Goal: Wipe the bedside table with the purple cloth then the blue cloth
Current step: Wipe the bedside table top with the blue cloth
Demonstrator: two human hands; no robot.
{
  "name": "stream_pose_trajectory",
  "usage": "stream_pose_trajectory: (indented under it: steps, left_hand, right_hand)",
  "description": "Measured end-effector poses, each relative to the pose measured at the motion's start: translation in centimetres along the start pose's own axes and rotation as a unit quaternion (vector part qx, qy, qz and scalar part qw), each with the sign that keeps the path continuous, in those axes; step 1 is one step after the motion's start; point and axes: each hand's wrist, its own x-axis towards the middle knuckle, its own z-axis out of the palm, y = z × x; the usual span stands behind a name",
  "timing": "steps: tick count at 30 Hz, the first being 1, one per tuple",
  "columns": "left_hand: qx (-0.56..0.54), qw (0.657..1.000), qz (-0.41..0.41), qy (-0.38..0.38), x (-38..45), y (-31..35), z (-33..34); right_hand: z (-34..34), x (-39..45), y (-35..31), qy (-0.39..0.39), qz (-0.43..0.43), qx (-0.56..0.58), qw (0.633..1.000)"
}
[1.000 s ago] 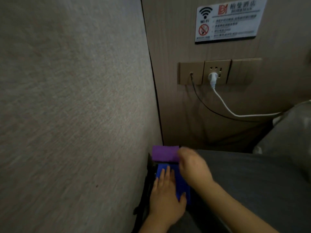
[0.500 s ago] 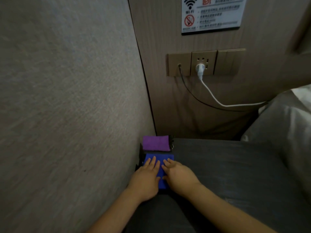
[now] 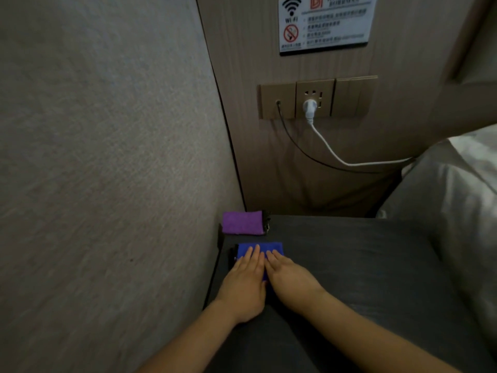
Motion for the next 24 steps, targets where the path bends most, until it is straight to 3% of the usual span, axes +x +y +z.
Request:
stream_pose_trajectory:
  steps: [8, 12, 15, 20, 24]
  left_hand:
    - [0.009, 0.998, 0.062, -0.011, 3.5, 4.5, -0.2]
    - [0.000, 0.997, 0.074, -0.018, 6.9, 6.7, -0.9]
    - [-0.008, 0.998, 0.061, -0.024, 9.7, 7.3, -1.2]
    - [-0.009, 0.999, 0.033, -0.031, 11.8, 6.5, -1.6]
    - [-0.021, 0.999, -0.002, -0.037, 12.3, 5.2, -1.2]
  right_hand:
    - [0.6, -3.3, 3.8, -0.010, 0.086, 0.006, 0.996]
    - [1.6, -2.9, 7.3, 0.028, 0.145, 0.056, 0.987]
    - [1.7, -0.8, 9.2, 0.060, 0.153, 0.052, 0.985]
    - [1.0, 0.9, 10.1, 0.042, 0.159, 0.048, 0.985]
    - [1.0, 2.1, 10.4, 0.059, 0.097, 0.037, 0.993]
